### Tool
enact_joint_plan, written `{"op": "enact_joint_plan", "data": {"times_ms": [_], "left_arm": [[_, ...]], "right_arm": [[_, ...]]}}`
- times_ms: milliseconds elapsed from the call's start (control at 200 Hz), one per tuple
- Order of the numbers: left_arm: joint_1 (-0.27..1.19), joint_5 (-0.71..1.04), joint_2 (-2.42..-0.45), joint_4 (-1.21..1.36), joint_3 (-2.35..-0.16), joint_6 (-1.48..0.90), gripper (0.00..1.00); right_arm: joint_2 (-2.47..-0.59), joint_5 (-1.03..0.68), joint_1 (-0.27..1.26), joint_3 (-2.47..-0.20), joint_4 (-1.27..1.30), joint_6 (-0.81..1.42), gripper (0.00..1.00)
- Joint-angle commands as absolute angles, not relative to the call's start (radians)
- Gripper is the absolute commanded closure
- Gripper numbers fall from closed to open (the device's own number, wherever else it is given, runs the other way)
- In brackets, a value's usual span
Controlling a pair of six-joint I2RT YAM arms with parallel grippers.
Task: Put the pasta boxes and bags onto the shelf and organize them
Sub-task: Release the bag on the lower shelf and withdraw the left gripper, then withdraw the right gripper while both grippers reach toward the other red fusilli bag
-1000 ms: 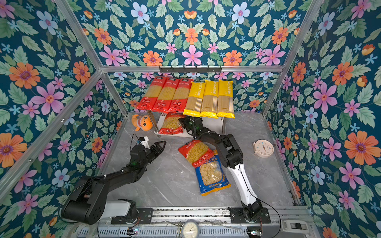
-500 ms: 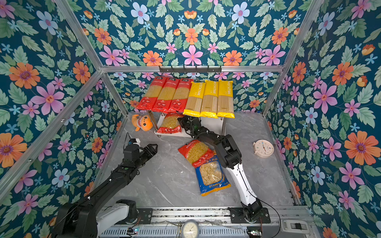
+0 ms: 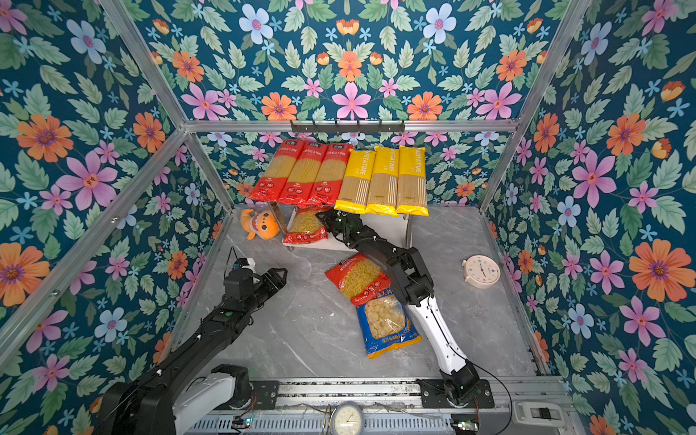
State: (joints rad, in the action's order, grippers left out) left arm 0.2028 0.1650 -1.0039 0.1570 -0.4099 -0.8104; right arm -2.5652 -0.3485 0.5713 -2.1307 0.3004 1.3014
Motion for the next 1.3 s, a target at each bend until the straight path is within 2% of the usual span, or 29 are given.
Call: {"op": "enact_joint_plan", "data": {"times_ms": [0, 110, 225, 445, 630, 735, 880, 1015, 1150, 1295], "left_arm": [[0.202, 0.196, -0.998, 0.171, -0.408, -0.819, 0.21], [0.204, 0.229, -0.989, 0.184, -0.401, -0.818, 0.21], [0.209, 0.255, -0.976, 0.198, -0.388, -0.825, 0.21], [0.283, 0.268, -0.952, 0.231, -0.369, -0.852, 0.21], [0.43, 0.233, -0.987, 0.302, -0.337, -0.874, 0.21], [0.529, 0.19, -1.02, 0.364, -0.32, -0.898, 0.21], [0.601, 0.173, -1.105, 0.493, -0.301, -0.956, 0.19], [0.662, 0.153, -1.189, 0.597, -0.317, -0.987, 0.18], [0.708, 0.14, -1.308, 0.698, -0.331, -1.012, 0.18], [0.746, 0.136, -1.403, 0.782, -0.347, -1.05, 0.18]], "right_arm": [[-2.518, -0.413, 0.578, -2.079, 0.298, 1.27, 0.69], [-2.414, -0.393, 0.577, -1.946, 0.302, 1.21, 0.58], [-2.309, -0.379, 0.575, -1.804, 0.303, 1.167, 0.52], [-2.092, -0.363, 0.571, -1.457, 0.367, 1.125, 0.5], [-1.867, -0.305, 0.599, -1.155, 0.313, 1.004, 0.5], [-1.725, -0.213, 0.627, -1.029, 0.23, 0.926, 0.5], [-1.547, -0.124, 0.623, -0.919, 0.081, 0.857, 0.5], [-1.458, -0.063, 0.577, -0.889, -0.089, 0.784, 0.48], [-1.498, 0.003, 0.534, -0.969, -0.291, 0.686, 0.38], [-1.571, 0.012, 0.518, -1.021, -0.329, 0.645, 0.34]]}}
